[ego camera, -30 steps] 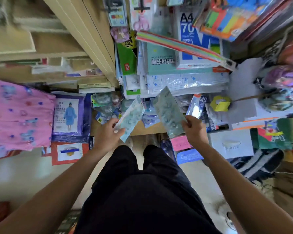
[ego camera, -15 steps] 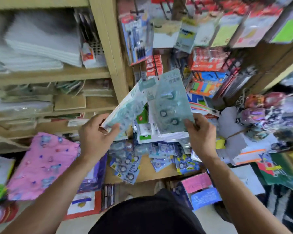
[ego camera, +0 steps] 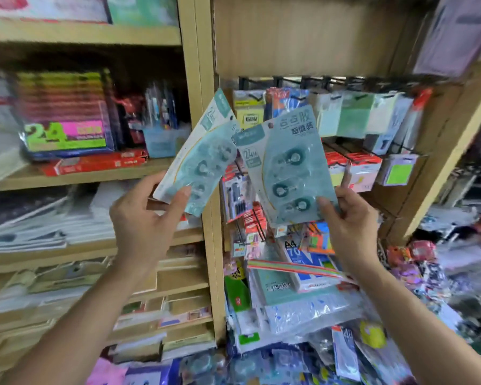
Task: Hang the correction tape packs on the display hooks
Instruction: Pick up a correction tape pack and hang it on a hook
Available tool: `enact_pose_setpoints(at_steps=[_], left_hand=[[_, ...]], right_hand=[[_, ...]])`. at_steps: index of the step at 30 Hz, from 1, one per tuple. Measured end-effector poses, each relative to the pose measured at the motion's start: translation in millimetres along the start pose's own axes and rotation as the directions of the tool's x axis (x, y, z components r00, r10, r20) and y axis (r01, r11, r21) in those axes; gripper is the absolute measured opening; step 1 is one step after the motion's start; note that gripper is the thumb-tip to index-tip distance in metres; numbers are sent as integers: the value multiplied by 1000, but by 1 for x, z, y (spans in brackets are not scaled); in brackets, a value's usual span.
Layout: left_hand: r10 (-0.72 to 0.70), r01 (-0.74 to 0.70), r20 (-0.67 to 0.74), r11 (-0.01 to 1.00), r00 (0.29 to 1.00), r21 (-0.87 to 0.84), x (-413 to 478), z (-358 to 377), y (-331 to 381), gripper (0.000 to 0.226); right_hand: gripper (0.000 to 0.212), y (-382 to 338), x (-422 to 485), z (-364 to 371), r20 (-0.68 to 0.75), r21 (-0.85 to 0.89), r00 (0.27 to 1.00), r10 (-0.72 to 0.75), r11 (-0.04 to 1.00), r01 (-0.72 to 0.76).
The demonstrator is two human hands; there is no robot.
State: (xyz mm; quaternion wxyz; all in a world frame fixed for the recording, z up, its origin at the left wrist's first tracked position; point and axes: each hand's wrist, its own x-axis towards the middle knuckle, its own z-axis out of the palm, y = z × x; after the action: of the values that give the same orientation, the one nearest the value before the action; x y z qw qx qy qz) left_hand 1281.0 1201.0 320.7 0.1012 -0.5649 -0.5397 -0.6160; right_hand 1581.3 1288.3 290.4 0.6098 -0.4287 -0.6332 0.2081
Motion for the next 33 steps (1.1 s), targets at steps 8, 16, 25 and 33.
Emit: enact_pose_setpoints(at_steps=[8,16,25,33], left_hand=[[179,-189,-144,980,973,-61,96,6,26,34],[242,-281,-280,954,929,-107,179,8,61,33],[205,-294,-470,947,859,-125,284,20,112,30],[230,-343,-565,934,793,-101,368,50,155,30]], right_hand=[[8,-64,87,10,-123,32,987,-101,994,106],[6,-133,175,2,-184,86,951,-249,960,268],[5,-219,291,-22,-298,-1,871,-390,913,409],[10,-267,373,-18,-358,-64,813,-460,880,470]])
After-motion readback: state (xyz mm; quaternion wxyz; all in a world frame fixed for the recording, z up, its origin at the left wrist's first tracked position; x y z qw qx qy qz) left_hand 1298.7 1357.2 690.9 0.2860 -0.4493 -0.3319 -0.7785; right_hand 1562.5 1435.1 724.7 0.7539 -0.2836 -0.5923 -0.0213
